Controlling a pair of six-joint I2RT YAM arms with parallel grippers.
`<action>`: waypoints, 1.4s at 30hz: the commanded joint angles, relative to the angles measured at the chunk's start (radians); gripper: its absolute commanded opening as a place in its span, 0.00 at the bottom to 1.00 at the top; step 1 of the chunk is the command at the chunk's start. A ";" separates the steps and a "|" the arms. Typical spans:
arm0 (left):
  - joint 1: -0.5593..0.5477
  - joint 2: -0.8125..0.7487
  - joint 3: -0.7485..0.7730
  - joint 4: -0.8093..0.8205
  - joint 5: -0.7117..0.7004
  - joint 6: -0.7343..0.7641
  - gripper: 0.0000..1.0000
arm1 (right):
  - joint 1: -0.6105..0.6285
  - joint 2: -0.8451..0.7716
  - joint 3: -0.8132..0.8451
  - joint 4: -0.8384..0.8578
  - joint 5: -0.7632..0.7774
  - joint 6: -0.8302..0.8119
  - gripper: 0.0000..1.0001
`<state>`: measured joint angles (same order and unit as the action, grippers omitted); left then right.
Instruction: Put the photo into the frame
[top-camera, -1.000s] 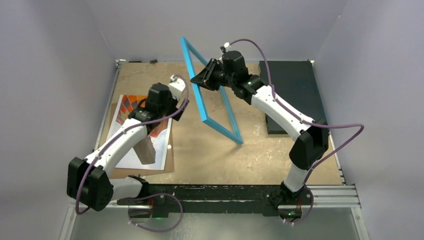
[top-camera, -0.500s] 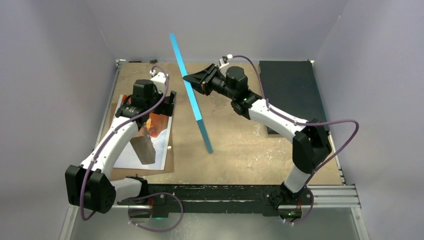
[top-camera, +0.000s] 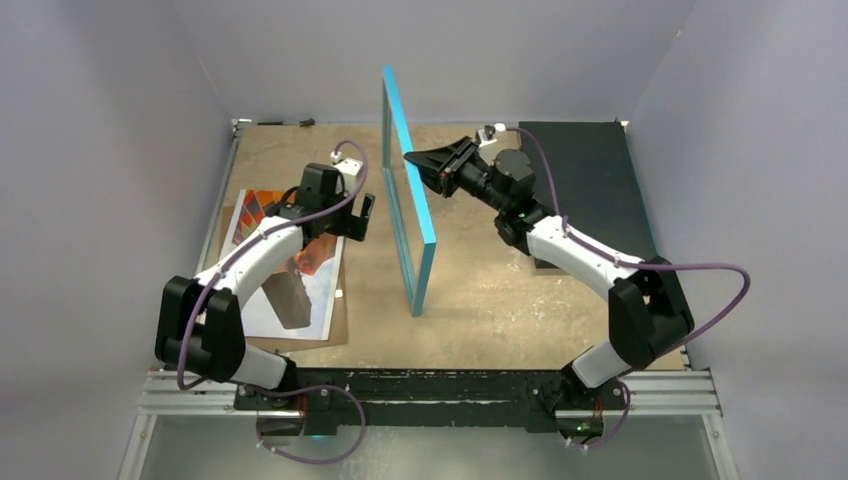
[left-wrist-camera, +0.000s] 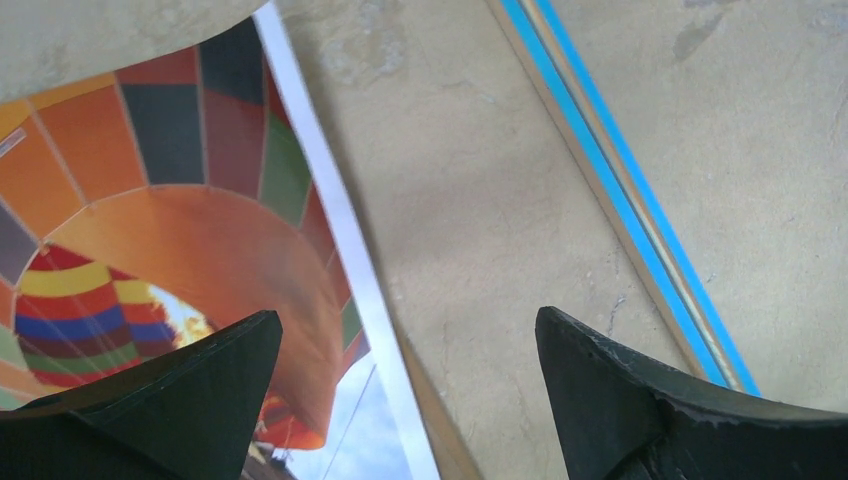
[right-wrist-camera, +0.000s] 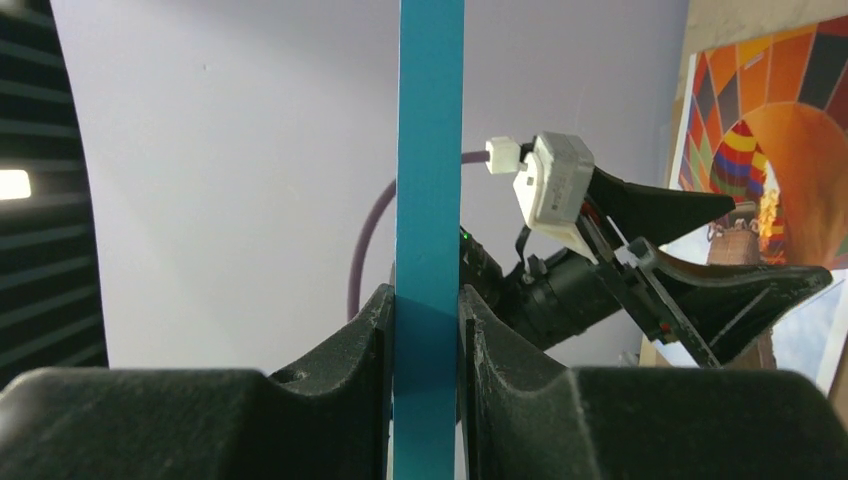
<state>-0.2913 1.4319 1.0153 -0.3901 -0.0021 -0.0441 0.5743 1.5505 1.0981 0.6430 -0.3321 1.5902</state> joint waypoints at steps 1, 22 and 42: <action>-0.100 0.032 0.003 0.093 -0.108 -0.014 0.96 | -0.049 -0.074 -0.048 0.030 -0.033 -0.028 0.00; -0.141 0.094 0.022 0.104 -0.158 -0.005 0.92 | -0.278 -0.177 -0.061 -0.364 -0.152 -0.283 0.05; -0.005 0.011 0.089 -0.003 -0.045 -0.080 0.94 | -0.004 0.004 -0.007 0.260 -0.014 0.152 0.00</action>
<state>-0.3008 1.4742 1.0981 -0.3752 -0.0658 -0.1127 0.5343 1.5414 1.0496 0.7197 -0.4210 1.6524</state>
